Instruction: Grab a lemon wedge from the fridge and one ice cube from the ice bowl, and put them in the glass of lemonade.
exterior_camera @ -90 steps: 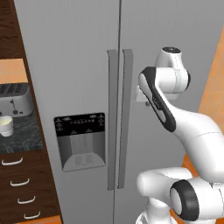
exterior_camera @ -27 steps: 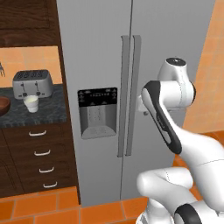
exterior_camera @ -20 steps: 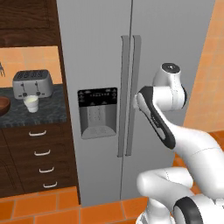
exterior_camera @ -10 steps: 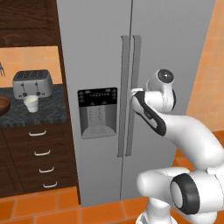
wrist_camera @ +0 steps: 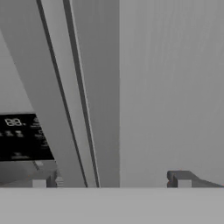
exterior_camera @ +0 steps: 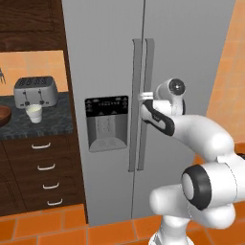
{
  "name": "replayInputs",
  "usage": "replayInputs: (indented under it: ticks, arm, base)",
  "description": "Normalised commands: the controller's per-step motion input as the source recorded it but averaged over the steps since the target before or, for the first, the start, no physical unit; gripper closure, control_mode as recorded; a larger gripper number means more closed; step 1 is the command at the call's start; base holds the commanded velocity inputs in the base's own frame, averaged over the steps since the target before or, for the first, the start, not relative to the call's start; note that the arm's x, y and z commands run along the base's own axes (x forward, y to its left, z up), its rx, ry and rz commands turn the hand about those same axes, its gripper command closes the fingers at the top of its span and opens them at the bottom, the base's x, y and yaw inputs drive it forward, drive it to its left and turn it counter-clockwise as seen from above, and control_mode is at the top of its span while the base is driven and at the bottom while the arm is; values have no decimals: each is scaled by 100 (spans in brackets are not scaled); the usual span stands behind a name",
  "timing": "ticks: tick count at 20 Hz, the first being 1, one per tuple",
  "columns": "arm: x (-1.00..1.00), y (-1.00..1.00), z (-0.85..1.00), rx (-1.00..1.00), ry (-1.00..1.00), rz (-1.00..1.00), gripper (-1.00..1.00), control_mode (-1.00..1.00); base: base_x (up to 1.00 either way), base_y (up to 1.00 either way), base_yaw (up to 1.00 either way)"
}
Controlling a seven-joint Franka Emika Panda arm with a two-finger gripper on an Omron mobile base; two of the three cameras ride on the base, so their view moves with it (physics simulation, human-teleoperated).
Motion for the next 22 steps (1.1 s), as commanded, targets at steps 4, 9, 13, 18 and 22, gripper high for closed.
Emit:
replayInputs:
  ticks: [4, 9, 13, 18, 22]
  arm:
    - [62, 0, 0, 0, 0, 0, -100, -100]
    - [79, -7, 0, 0, 1, 0, -100, -100]
    - [82, -1, -6, 0, 0, 0, -100, -100]
    - [80, 0, -24, 0, -1, 0, -100, -100]
    - [75, 0, -28, 0, -2, 0, -100, -100]
  base:
    - [0, 0, 0]
    - [0, 0, 0]
    - [0, 0, 0]
    - [0, 0, 0]
    - [0, 0, 0]
